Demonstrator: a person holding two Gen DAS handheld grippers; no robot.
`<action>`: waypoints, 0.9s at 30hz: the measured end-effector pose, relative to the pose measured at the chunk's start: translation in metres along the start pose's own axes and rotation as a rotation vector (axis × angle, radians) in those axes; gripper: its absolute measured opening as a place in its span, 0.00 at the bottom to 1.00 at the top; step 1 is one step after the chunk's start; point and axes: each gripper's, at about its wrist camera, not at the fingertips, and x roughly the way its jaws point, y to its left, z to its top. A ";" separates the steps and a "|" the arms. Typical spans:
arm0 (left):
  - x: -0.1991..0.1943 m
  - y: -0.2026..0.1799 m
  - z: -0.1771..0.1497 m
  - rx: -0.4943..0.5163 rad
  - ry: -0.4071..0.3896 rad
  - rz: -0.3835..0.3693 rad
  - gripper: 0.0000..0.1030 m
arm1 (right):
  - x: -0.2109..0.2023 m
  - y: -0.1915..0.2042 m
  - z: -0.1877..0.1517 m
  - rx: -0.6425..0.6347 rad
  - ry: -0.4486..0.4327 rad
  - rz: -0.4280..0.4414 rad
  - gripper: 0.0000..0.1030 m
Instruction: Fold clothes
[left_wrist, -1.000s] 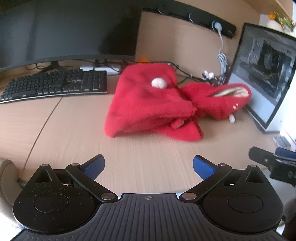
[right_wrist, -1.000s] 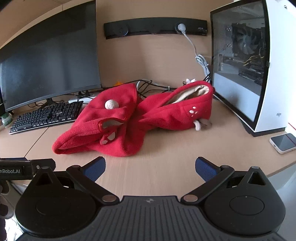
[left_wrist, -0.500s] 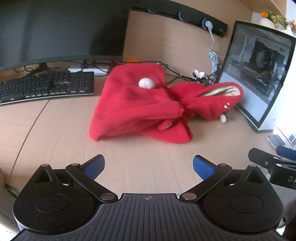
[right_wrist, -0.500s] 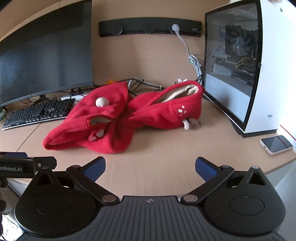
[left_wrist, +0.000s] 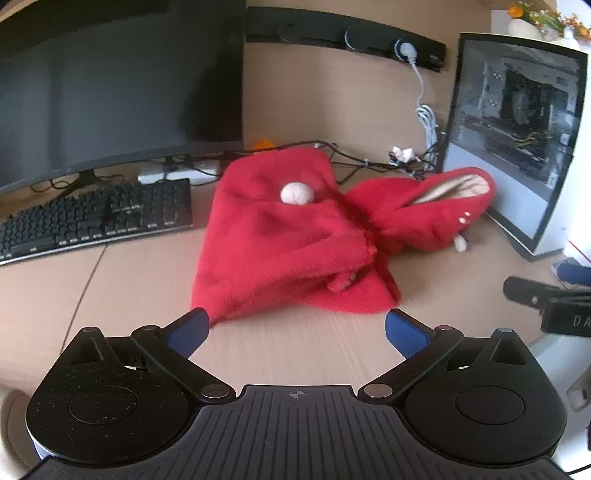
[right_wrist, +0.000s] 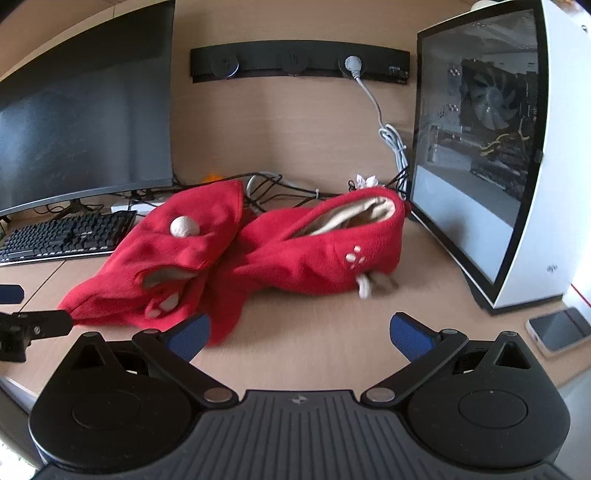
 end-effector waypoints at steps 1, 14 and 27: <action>0.002 -0.002 0.002 0.017 -0.007 0.002 1.00 | 0.007 -0.003 0.002 0.001 0.000 -0.005 1.00; 0.064 -0.020 0.062 0.143 -0.012 0.112 1.00 | 0.110 -0.062 0.063 0.050 0.014 0.016 1.00; 0.122 -0.065 0.041 0.590 0.115 0.120 1.00 | 0.199 -0.061 0.077 -0.074 0.085 0.087 1.00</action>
